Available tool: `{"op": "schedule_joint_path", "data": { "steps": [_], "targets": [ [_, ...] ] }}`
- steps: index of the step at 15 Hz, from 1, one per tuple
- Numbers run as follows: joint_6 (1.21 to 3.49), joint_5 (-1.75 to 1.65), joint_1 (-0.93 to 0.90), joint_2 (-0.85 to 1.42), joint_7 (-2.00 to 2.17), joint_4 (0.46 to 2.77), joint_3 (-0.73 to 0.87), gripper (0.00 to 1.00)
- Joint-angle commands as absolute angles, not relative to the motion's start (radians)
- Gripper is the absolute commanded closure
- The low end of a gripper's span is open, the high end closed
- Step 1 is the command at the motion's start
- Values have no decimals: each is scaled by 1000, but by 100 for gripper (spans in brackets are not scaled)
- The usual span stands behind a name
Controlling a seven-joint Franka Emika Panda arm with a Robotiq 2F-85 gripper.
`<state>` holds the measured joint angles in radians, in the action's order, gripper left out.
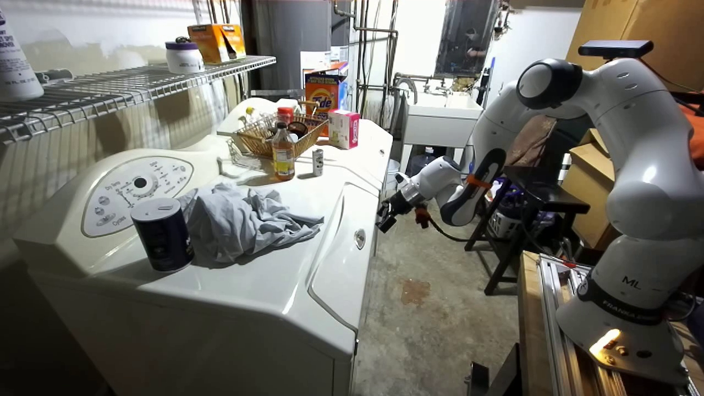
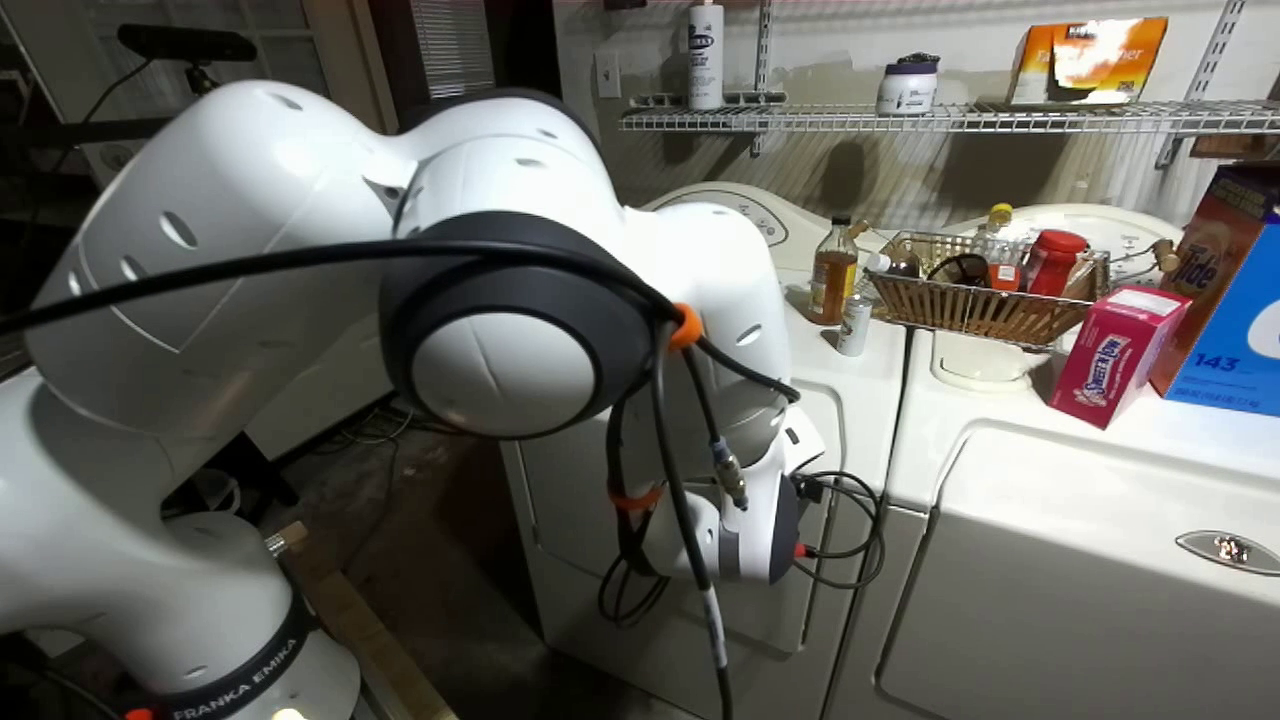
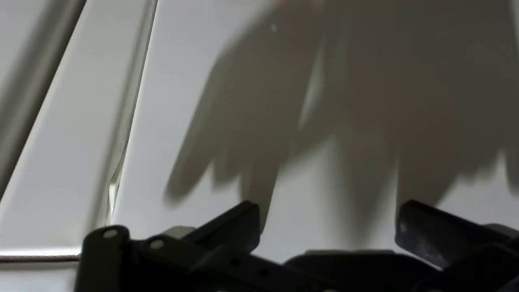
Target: Push closed the washing machine door
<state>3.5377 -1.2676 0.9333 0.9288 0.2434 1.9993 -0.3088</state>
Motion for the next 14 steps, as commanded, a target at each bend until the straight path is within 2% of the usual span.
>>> {"op": "schedule_joint_path", "data": {
  "steps": [1,14],
  "targets": [
    [3469,-1258,881,928,269,1900,-386,0],
    [2830,-1023,1027,779,178,2077,-643,0]
  ]
}}
